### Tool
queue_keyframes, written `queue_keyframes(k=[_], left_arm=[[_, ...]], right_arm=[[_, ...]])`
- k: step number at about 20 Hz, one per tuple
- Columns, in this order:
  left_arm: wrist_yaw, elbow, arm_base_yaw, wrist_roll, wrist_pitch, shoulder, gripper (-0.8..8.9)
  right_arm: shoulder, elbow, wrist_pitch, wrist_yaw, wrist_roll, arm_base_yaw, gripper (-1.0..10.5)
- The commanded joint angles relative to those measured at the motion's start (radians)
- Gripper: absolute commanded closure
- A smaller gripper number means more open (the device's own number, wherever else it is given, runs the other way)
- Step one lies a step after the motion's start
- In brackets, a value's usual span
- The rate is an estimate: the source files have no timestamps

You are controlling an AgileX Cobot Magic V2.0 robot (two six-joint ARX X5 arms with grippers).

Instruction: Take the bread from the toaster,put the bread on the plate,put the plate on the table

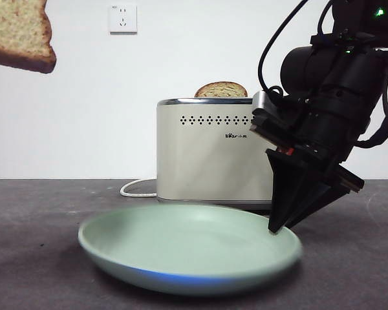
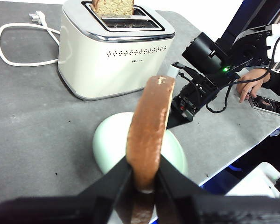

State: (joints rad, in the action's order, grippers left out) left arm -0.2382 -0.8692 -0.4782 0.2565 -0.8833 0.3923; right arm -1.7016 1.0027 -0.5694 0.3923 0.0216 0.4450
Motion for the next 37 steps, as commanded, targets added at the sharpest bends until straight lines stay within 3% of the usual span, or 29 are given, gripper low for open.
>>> queue_keyframes(k=[1,8,12,14,19,24,27,30,33,34,35,37], left_arm=[[0.000,0.002,0.000,0.011,0.006,-0.003,8.22],[-0.063,0.002,0.000,0.063,0.023,-0.002,8.22],[-0.163,0.002,0.000,0.136,0.129,-0.001,8.22],[-0.163,0.002,0.000,0.148,0.160,0.018,8.23],[-0.232,0.005,0.000,0.132,0.180,0.188,8.23],[-0.319,0.005,0.002,0.103,0.283,0.420,8.23],[-0.315,0.005,0.003,0.038,0.246,0.545,8.23],[-0.292,0.005,0.003,0.031,0.289,0.619,8.22],[-0.177,0.005,0.003,0.031,0.278,0.678,8.10],[-0.183,0.005,0.003,0.031,0.271,0.693,7.97],[-0.183,0.005,0.002,0.032,0.262,0.705,6.95],[-0.182,0.005,0.002,0.032,0.257,0.709,3.61]], right_arm=[[-0.010,0.002,0.016,-0.001,-0.031,0.002,9.6],[0.216,0.009,0.036,-0.005,-0.114,0.015,9.6],[0.355,0.012,0.032,-0.006,-0.150,0.050,9.6],[0.372,0.012,0.039,-0.006,-0.166,0.092,9.6],[0.372,0.012,0.127,-0.061,-0.209,0.218,9.6],[0.372,0.012,0.138,-0.059,-0.217,0.256,9.6],[0.372,0.012,0.138,-0.083,-0.216,0.256,9.6],[0.372,0.012,0.120,-0.077,-0.204,0.256,9.6],[0.372,0.012,0.113,-0.077,-0.197,0.257,9.6],[0.372,0.012,0.113,-0.077,-0.197,0.257,9.6],[0.372,0.012,0.111,-0.077,-0.196,0.257,9.6],[0.372,0.012,0.108,-0.062,-0.189,0.257,9.6]])
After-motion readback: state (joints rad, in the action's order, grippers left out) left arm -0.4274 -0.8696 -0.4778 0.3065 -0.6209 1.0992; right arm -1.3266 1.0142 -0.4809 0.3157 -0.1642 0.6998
